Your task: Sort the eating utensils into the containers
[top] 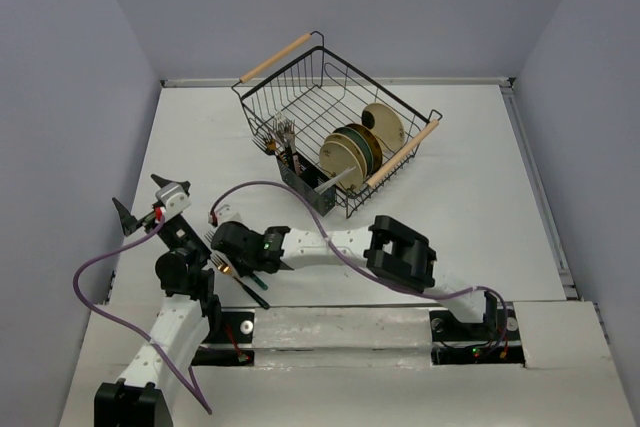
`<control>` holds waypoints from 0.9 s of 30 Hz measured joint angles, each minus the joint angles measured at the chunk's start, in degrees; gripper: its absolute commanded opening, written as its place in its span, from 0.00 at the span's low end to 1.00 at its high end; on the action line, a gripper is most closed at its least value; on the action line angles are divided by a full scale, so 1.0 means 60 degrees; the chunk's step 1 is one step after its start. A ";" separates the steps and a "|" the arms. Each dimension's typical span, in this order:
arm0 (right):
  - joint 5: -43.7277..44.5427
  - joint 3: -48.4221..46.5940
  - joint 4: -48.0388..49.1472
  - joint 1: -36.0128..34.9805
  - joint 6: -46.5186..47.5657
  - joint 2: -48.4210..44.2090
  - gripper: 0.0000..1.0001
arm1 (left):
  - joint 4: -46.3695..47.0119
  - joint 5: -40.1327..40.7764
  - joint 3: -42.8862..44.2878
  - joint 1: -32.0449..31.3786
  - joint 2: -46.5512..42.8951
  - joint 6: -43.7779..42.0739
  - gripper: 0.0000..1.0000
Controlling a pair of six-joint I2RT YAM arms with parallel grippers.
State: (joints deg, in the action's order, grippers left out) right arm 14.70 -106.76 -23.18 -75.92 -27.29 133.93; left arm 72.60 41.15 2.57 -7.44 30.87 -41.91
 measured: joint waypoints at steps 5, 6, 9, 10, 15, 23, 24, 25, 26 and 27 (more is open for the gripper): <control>0.0087 0.0561 0.0193 0.0215 -0.0229 -0.0302 0.20 | 0.0000 0.0004 0.0000 0.0000 0.0000 -0.0004 0.99; 0.0095 0.0732 0.0215 0.0280 -0.0255 -0.0404 0.20 | 0.0004 0.0004 0.0000 0.0000 0.0000 0.0000 0.99; 0.0164 0.1508 0.0222 0.0568 -0.0437 -0.0889 0.17 | 0.0004 0.0004 0.0000 0.0000 0.0000 -0.0004 0.99; 0.0197 0.1668 0.0222 0.0659 -0.0474 -0.1027 0.17 | 0.0000 0.0004 0.0000 0.0000 0.0000 -0.0004 0.99; 0.0335 0.3238 0.0288 0.0900 -0.0838 -0.2062 0.22 | 0.0004 0.0000 0.0000 0.0000 -0.0007 0.0000 0.99; 0.0339 0.3373 -0.0157 0.0892 -0.1035 -0.2266 0.41 | 0.0004 0.0000 0.0000 0.0000 -0.0073 0.0000 0.99; 0.0342 0.3009 -0.0382 0.0892 -0.0991 -0.2047 0.41 | 0.0000 0.0000 0.0000 0.0000 -0.0102 0.0000 0.99; 0.0339 0.2943 -0.0404 0.0892 -0.0984 -0.1993 0.41 | 0.0004 -0.0004 0.0000 0.0000 -0.0117 0.0000 0.99; 0.0335 0.2747 -0.0499 0.0889 -0.0947 -0.1865 0.38 | 0.0004 -0.0004 0.0000 0.0000 -0.0135 0.0000 0.99; 0.0335 0.2663 -0.0546 0.0889 -0.0922 -0.1818 0.32 | 0.0004 0.0000 0.0000 0.0000 -0.0149 0.0000 0.99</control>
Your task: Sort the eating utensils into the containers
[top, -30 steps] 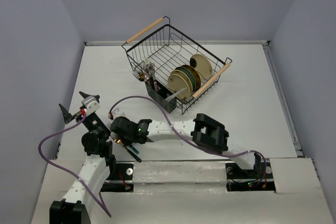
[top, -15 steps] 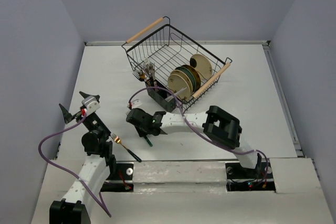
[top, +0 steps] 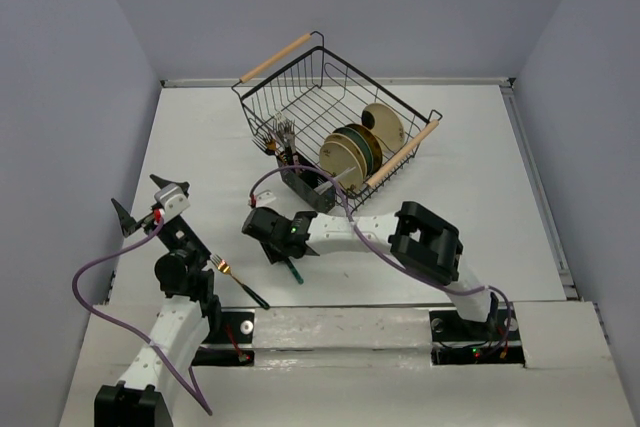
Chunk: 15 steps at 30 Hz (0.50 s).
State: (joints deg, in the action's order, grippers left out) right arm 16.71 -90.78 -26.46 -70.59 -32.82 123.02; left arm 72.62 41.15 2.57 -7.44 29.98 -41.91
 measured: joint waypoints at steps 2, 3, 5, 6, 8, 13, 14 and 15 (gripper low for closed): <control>0.0000 -0.0204 -0.0091 0.0029 0.0044 0.0138 0.11 | 0.0000 -0.0004 0.0000 0.0000 -0.0018 0.0000 0.99; 0.0011 -0.0233 -0.0113 0.0047 0.0080 0.0157 0.05 | 0.0000 -0.0004 0.0000 0.0000 -0.0029 0.0000 0.99; 0.0029 -0.0237 -0.0157 0.0098 0.0106 0.0164 0.00 | 0.0000 -0.0004 0.0000 0.0000 -0.0040 0.0000 0.99; 0.0029 -0.0237 -0.0168 0.0135 0.0113 0.0157 0.00 | 0.0000 -0.0004 0.0000 0.0000 -0.0044 0.0000 0.99; 0.0095 -0.0208 -0.0168 0.0146 0.0109 0.0120 0.00 | 0.0000 0.0000 0.0000 0.0000 -0.0047 0.0000 0.99; 0.0342 -0.0073 -0.0157 0.0146 0.0291 -0.0007 0.00 | 0.0000 0.0000 0.0000 0.0000 -0.0098 0.0000 0.99; 0.0423 0.0080 -0.0051 0.0146 0.0430 -0.0098 0.00 | 0.0000 0.0000 0.0000 0.0000 -0.0098 0.0000 0.99; 0.0474 0.0233 0.0011 0.0142 0.0543 -0.0208 0.00 | 0.0000 0.0000 0.0000 0.0000 -0.0098 0.0000 0.99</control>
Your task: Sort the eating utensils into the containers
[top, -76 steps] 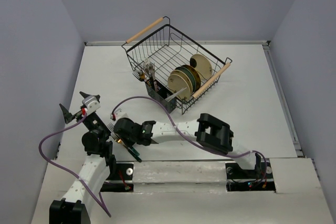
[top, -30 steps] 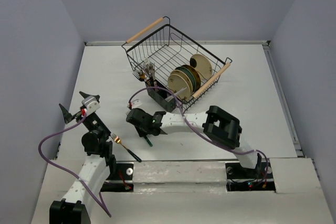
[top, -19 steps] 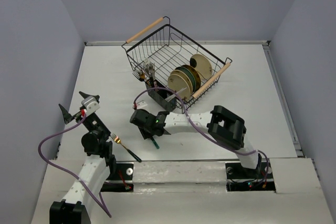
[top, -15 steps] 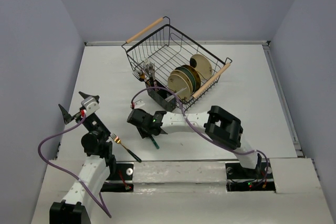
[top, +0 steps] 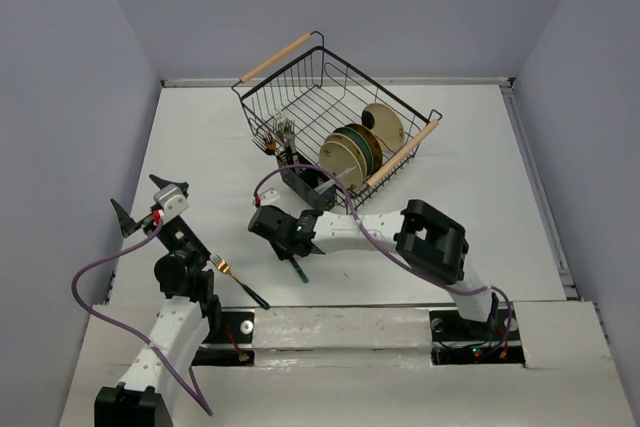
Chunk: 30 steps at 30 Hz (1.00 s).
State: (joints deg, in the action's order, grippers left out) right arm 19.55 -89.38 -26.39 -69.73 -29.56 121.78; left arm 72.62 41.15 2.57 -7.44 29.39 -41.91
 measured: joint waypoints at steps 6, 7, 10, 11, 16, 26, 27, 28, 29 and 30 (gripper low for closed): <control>0.0492 0.1974 0.1534 -0.0033 0.1475 -0.1829 0.00 | 0.0000 -0.0015 0.0000 0.0000 0.0000 0.0000 0.99; 0.0608 0.2404 0.2324 -0.0040 0.1905 -0.2524 0.00 | 0.0000 -0.0022 0.0000 0.0000 0.0000 0.0000 0.99; 0.0576 0.3508 0.5053 -0.0073 0.3271 -0.3956 0.00 | 0.0000 -0.0033 0.0000 0.0000 0.0007 0.0004 0.99; 0.0594 0.3832 0.6080 -0.0084 0.3807 -0.4419 0.00 | 0.0000 -0.0036 0.0000 0.0000 0.0015 0.0007 0.99; 0.1457 0.3912 1.0123 0.0022 0.6200 -0.4921 0.00 | -0.0612 -0.0481 0.0004 0.0000 0.0153 0.0310 0.99; 0.2470 0.3348 1.2273 0.1698 0.7501 -0.3548 0.00 | -0.6798 -0.4280 0.1716 0.0000 0.2233 0.1734 0.99; 0.2495 0.3293 1.2305 0.1741 0.7533 -0.3362 0.00 | -0.7413 -0.4743 0.2131 0.0000 0.2328 0.1807 0.99; 0.2495 0.3260 1.2327 0.1756 0.7544 -0.3228 0.00 | -0.7836 -0.5115 0.2415 0.0000 0.2364 0.1865 0.99; 0.2499 0.3224 1.2338 0.1756 0.7548 -0.3089 0.00 | -0.8455 -0.5741 0.2892 0.0004 0.2393 0.1971 0.99; 0.2495 0.3213 1.2375 0.1756 0.7544 -0.2925 0.00 | -0.8845 -0.6251 0.3260 0.0004 0.2397 0.2055 0.99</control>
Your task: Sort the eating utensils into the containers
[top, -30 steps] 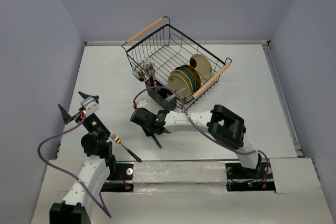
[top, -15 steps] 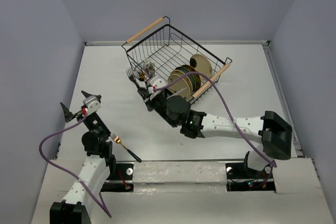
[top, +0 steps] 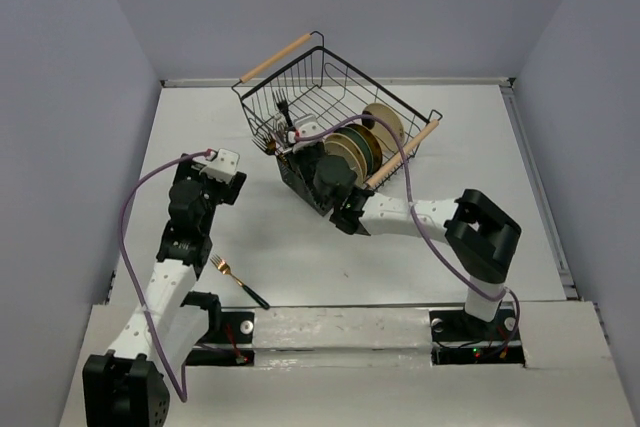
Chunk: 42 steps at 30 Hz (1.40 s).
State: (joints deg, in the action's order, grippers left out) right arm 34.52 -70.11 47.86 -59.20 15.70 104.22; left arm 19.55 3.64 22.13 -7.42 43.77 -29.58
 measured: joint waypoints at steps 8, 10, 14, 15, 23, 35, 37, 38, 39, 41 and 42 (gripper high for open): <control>-0.0040 -0.0007 0.0058 0.0120 -0.0277 0.0528 0.00 | -0.1479 -0.2721 0.0616 -0.0004 -0.0608 0.0452 0.99; -0.0047 -0.0004 0.0153 0.0146 -0.0433 0.0539 0.00 | -0.1534 -0.2907 0.0481 -0.0004 -0.0623 0.0546 0.99; -0.0069 0.0164 0.0430 0.0189 -0.0780 0.0627 0.00 | -0.1490 -0.2809 0.0109 -0.0004 -0.0648 0.0794 0.99; -0.0073 0.0233 0.0444 0.0189 -0.0860 0.0652 0.00 | -0.1432 -0.2736 0.0011 -0.0004 -0.0652 0.0849 0.99; -0.0175 0.0579 0.0222 0.0186 -0.1432 0.0707 0.50 | -0.0699 -0.1275 -0.0776 -0.0004 -0.0699 0.1202 0.99; -0.0809 0.0889 -0.1534 0.0102 -0.1945 -0.0699 0.66 | -0.0291 -0.0648 -0.0776 0.0018 -0.0918 0.1300 0.99; -0.0863 0.0761 -0.2262 -0.0113 -0.1949 -0.1155 0.66 | -0.0288 -0.0459 -0.0776 0.0080 -0.0980 0.1337 0.99; -0.0987 0.0586 -0.2779 -0.0266 -0.2025 -0.1322 0.69 | -0.0277 -0.0291 -0.0776 0.0146 -0.1024 0.1362 0.99; -0.1144 0.0364 -0.3300 -0.0477 -0.2124 -0.1450 0.71 | -0.0262 -0.0182 -0.0776 0.0266 -0.1071 0.1388 0.99; -0.1563 -0.0248 -0.4444 -0.0911 -0.2517 -0.1435 0.73 | -0.0237 0.0084 -0.0776 0.0630 -0.1228 0.1461 0.99; -0.1818 -0.0648 -0.5227 -0.1137 -0.2798 -0.1351 0.73 | -0.0211 0.0193 -0.0776 0.0809 -0.1315 0.1483 0.99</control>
State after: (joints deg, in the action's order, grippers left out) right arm 23.62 -74.00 16.49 -66.02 -1.08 96.12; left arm 18.28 4.80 17.47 -2.57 35.88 -20.69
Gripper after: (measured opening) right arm 0.709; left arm 0.989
